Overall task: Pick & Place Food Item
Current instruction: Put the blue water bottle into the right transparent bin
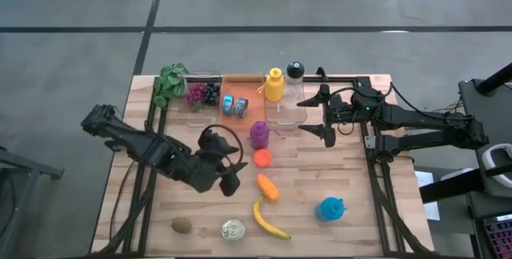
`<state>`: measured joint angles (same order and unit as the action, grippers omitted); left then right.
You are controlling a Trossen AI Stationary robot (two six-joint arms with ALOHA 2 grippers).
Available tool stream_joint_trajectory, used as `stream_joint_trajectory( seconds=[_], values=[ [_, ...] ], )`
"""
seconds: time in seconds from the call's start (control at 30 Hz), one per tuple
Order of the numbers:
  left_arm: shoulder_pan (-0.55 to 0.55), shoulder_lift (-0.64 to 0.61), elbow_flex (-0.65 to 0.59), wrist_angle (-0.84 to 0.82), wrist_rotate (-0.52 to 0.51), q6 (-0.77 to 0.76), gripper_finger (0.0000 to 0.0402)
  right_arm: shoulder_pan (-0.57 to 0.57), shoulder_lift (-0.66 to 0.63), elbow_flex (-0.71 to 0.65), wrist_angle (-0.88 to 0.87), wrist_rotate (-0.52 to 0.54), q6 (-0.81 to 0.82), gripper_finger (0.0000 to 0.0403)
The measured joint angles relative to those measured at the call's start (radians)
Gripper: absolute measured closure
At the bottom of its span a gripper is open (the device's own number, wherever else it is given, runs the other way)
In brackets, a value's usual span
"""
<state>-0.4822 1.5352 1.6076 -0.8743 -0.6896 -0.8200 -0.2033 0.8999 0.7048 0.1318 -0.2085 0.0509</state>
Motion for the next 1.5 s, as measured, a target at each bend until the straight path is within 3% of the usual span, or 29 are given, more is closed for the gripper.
stream_joint_trajectory(
  seconds=[0.3,0.67,0.87,1.13,1.3,1.5],
  values=[
    [-0.017,0.000,-0.059,0.026,-0.021,0.000,0.0153,0.000,0.000,0.000,0.004,-0.002,0.071,0.0044],
    [-0.016,-0.013,-0.071,0.008,-0.018,0.090,0.0155,0.003,0.000,0.019,-0.042,-0.043,-0.001,0.0044],
    [-0.016,-0.049,-0.071,0.007,-0.018,0.133,0.0151,0.003,0.045,0.165,-0.369,0.029,-0.020,0.0044],
    [-0.016,-0.068,-0.071,-0.029,-0.017,0.148,0.0157,0.047,0.141,0.384,-0.816,0.029,-0.017,0.0044],
    [-0.016,-0.068,-0.071,-0.047,-0.015,0.148,0.0156,0.158,0.169,0.517,-1.037,0.028,0.006,0.0044],
    [-0.015,-0.068,-0.071,-0.054,-0.015,0.151,0.0151,0.349,0.209,0.641,-1.159,0.039,0.113,0.0044]
  ],
)
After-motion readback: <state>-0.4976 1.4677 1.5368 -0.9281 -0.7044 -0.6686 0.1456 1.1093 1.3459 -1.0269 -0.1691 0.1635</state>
